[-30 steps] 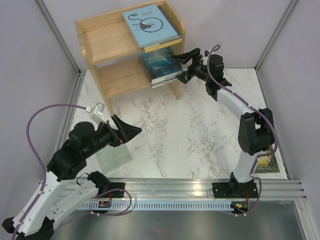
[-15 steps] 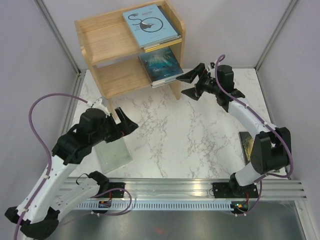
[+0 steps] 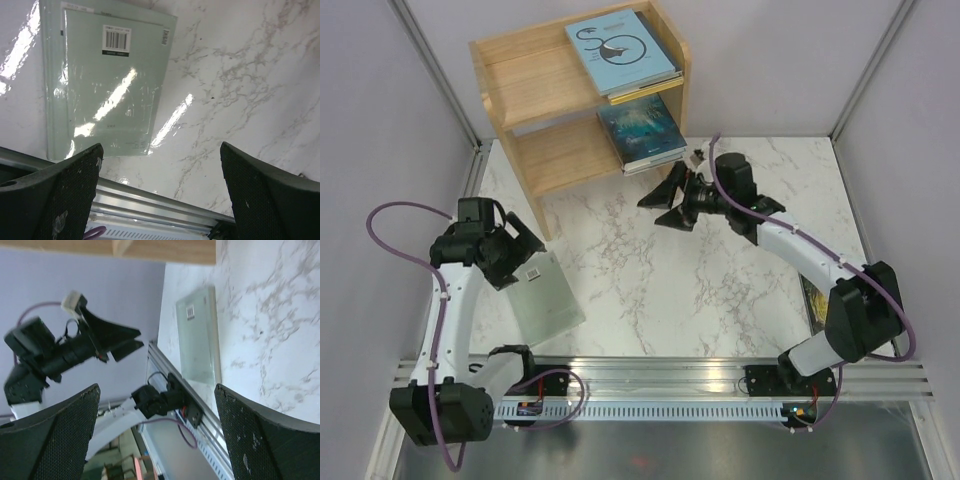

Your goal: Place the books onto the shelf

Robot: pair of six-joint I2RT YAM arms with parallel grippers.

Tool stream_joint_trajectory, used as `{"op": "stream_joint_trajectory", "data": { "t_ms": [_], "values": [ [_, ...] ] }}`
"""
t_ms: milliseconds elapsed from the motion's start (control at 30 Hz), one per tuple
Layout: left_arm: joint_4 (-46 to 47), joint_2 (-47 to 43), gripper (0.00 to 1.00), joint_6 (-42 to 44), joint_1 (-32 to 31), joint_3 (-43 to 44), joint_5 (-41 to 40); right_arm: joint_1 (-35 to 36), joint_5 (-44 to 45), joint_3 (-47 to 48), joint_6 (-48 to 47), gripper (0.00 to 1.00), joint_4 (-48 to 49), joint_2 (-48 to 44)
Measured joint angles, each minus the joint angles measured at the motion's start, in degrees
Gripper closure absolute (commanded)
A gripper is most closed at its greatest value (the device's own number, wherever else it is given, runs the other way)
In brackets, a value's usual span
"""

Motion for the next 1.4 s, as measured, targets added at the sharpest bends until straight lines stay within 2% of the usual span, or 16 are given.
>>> {"op": "stream_joint_trajectory", "data": {
  "t_ms": [200,367,700,933,1033,1133,1167,1267,1400],
  "values": [
    [0.04,4.5,0.0,0.39,6.25,-2.97,-2.08,7.32,0.2,-3.5,-1.4,0.02,-0.85,2.69],
    [5.31,10.1,0.0,0.9,14.53,-9.18,-0.35,7.74,0.09,-6.01,-2.4,0.02,-1.73,4.98],
    [17.55,18.67,0.0,6.64,22.99,-14.91,-1.99,7.74,-0.04,-9.05,-3.58,0.02,-2.38,5.53],
    [22.12,24.04,0.05,6.78,23.04,-16.87,2.19,7.43,0.0,-9.51,-3.67,0.02,-2.54,5.53],
    [24.11,25.59,0.06,6.36,21.14,-16.74,3.65,6.8,0.02,-10.62,-3.91,0.02,-2.56,5.53],
    [25.4,26.23,0.06,4.98,16.65,-16.74,2.82,5.9,0.04,-12.24,-4.17,0.02,-2.73,5.51],
    [26.16,26.16,0.09,4.2,14.71,-16.9,2.32,5.7,0.09,-12.74,-4.28,0.02,-2.84,5.49],
    [28.13,25.62,0.03,2.14,8.81,-17.27,0.96,5.27,0.31,-14.05,-4.76,0.02,-3.02,5.22],
    [29.68,23.45,0.02,0.5,2.1,-18.51,-1.77,5.27,0.66,-15.82,-5.31,0.02,-2.91,5.07]
  ]
}}
